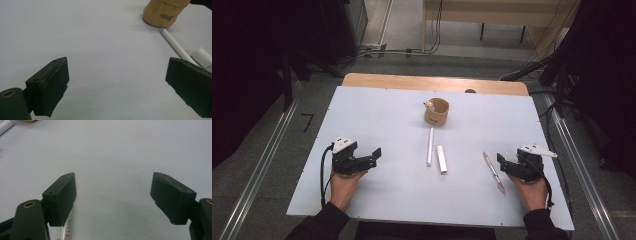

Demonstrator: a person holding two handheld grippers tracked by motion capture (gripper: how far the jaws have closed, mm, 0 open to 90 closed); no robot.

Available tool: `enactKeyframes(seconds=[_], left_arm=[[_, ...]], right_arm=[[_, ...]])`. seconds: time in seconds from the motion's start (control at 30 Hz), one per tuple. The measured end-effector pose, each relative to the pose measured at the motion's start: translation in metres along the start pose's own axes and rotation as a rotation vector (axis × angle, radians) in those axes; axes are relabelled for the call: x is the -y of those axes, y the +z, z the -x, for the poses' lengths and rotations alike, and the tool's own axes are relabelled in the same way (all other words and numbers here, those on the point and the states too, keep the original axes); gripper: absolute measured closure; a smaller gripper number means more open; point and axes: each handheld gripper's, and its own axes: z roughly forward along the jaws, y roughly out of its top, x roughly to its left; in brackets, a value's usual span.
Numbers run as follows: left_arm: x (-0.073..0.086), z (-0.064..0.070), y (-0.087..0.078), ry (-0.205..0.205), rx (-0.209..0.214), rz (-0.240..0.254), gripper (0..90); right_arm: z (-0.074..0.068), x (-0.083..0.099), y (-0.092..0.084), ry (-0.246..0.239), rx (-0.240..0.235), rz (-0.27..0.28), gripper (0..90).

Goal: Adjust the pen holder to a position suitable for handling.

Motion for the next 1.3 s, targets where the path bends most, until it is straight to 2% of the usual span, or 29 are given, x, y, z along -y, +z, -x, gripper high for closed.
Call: enactKeyframes(seconds=[0.27,0.37,0.47,0.63,0.83,0.97,1.3], left_arm=[[0.0,0.001,0.002,-0.005,0.006,-0.014,5.4],[0.0,0.0,0.002,-0.006,0.006,-0.015,5.4],[0.001,0.0,0.002,-0.008,0.007,-0.017,5.4],[0.0,0.0,0.002,-0.01,0.007,-0.014,5.4],[0.0,0.001,0.001,-0.009,0.011,-0.014,5.4],[0.0,0.001,0.001,-0.007,0.014,-0.013,5.4],[0.0,-0.001,0.0,-0.018,0.024,-0.013,6.0]], right_arm=[[-0.002,-0.002,0.0,-0.008,-0.011,-0.002,18.2],[-0.006,-0.005,0.001,-0.021,-0.02,-0.009,18.2],[-0.012,-0.013,0.003,-0.052,-0.043,-0.013,18.2],[-0.02,-0.025,0.008,-0.05,-0.048,-0.003,18.2],[-0.033,-0.039,0.017,-0.048,-0.061,0.013,18.3],[-0.046,-0.053,0.028,-0.067,-0.064,0.016,18.7],[-0.069,-0.074,0.052,-0.063,-0.083,0.008,20.3]])
